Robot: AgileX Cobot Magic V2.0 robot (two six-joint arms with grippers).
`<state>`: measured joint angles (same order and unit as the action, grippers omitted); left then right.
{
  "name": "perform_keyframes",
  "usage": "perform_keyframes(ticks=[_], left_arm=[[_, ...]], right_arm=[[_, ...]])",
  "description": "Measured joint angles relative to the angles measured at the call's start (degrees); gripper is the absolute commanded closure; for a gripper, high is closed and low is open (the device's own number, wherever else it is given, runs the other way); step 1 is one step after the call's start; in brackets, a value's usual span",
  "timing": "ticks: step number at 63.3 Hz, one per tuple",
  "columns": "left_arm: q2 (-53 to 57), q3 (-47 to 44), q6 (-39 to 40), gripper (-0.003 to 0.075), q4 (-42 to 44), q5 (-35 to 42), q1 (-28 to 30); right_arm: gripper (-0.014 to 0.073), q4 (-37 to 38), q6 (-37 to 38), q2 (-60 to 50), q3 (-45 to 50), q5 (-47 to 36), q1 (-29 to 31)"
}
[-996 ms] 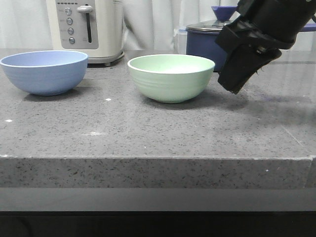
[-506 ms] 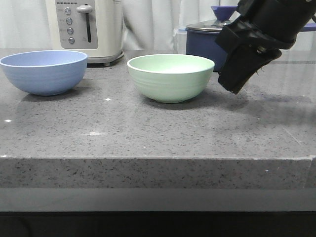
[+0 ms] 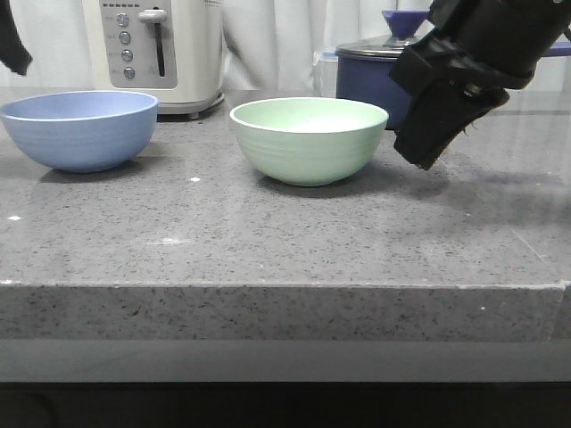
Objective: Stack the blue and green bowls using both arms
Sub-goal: 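Lower the left gripper onto the light blue bowl rim and grasp, then lift the blue bowl and carry it over the green bowl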
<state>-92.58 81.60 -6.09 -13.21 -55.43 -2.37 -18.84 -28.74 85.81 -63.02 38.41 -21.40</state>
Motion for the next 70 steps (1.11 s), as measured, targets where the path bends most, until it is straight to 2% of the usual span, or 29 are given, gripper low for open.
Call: perform_keyframes(ticks=[13,17,24,36,50,70], left_arm=[[-4.95,0.90,-0.59,0.0232,-2.74,0.39,0.10],[-6.12,0.95,-1.18,0.0259,-4.19,0.82,0.10],[-7.51,1.18,-1.49,0.0356,-5.40,1.16,0.10],[-8.24,1.22,-1.58,0.0569,-5.65,1.69,0.10],[-8.24,1.46,-1.72,0.0733,-5.76,2.14,0.10],[-8.12,3.99,-4.27,0.0740,-5.61,0.28,-0.33]], right_arm=[[0.0657,0.00,-0.09,0.00,0.00,0.00,0.00],[0.0657,0.00,-0.09,0.00,0.00,0.00,0.00],[0.0657,0.00,-0.09,0.00,0.00,0.00,0.00],[0.0657,0.00,-0.09,0.00,0.00,0.00,0.00],[0.0657,0.00,-0.09,0.00,0.00,0.00,0.00],[0.0657,0.00,0.05,0.00,0.00,0.00,0.00]])
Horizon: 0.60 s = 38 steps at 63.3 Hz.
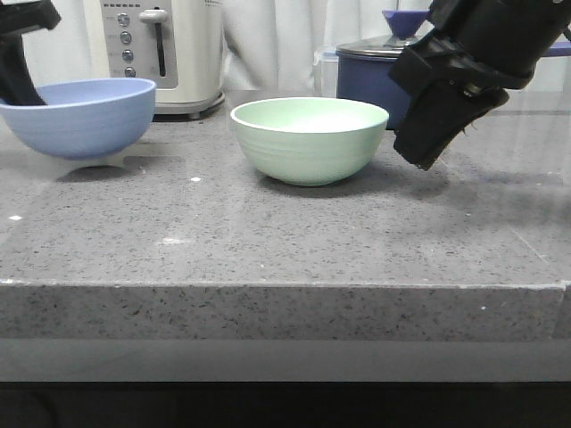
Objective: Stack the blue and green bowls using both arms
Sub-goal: 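Lift the blue bowl and carry it over the green bowl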
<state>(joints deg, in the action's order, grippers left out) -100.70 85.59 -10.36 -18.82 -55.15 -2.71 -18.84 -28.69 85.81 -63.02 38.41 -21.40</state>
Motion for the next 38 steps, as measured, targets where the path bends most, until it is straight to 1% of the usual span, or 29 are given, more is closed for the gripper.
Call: perform_keyframes(ticks=[8,16,31,38], left_arm=[[0.80,3.95,-0.74,0.0740,0.13,-2.87,-2.00],[1.19,8.95,-0.88,0.0740,0.13,-5.36,-6.08],[1.06,16.19,-0.02,0.0740,0.02,-5.72,-14.74],[-0.78,19.81,0.81,0.0740,-0.33,-5.72,-18.41]], right_arm=[[0.0657,0.00,0.00,0.00,0.00,0.00,0.00],[0.0657,0.00,0.00,0.00,0.00,0.00,0.00],[0.0657,0.00,0.00,0.00,0.00,0.00,0.00],[0.0657,0.00,0.00,0.00,0.00,0.00,0.00]])
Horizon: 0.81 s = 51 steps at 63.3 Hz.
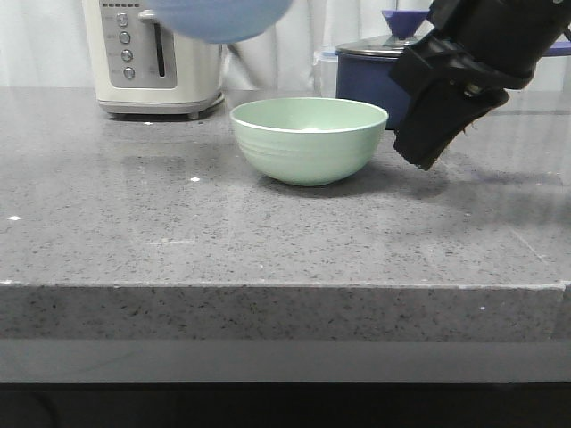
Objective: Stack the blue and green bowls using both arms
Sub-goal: 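Lift the blue bowl and carry it over the green bowl, then lower the blue bowl into the green bowl and open the left gripper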
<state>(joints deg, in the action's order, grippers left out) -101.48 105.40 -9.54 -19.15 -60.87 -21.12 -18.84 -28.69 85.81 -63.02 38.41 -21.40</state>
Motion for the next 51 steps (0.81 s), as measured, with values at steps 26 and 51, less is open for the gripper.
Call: perform_keyframes(ticks=[26,51], left_arm=[[-9.75,4.50,2.66,0.0740,0.64,-0.25,-7.67],[-11.01,4.76,3.07,0.0740,3.38,-1.58,-7.99]], right_arm=[[0.0657,-0.03,-0.12,0.00,0.00,0.08,0.00],[0.0657,-0.03,-0.12,0.00,0.00,0.08,0.00]])
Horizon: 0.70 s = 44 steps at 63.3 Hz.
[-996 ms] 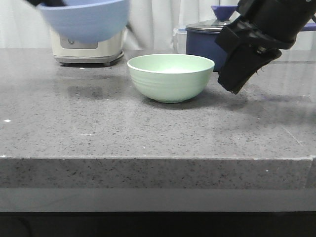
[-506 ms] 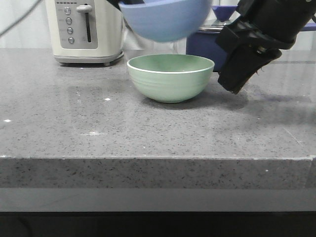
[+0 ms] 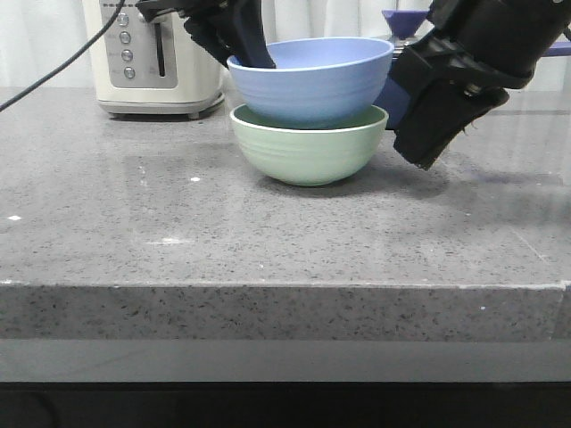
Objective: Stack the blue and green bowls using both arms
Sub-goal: 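Lower the blue bowl into the green bowl and open the left gripper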
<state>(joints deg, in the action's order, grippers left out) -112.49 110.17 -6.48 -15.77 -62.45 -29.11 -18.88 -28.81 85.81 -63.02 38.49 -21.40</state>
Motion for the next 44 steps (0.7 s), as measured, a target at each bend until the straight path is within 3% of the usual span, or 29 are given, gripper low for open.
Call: perform_keyframes(ticks=[21,35,44], left_arm=[[0.00,0.09,0.10,0.0722,1.65,-0.33,-0.08],[0.00,0.09,0.12,0.0452,1.53,-0.44,-0.08],[0.00,0.09,0.12,0.0358,1.02,-0.44,-0.08]], right_arm=[[0.0657,0.00,0.12,0.00,0.00,0.00,0.00],[0.0657,0.00,0.12,0.00,0.00,0.00,0.00],[0.0657,0.00,0.12,0.00,0.00,0.00,0.00]])
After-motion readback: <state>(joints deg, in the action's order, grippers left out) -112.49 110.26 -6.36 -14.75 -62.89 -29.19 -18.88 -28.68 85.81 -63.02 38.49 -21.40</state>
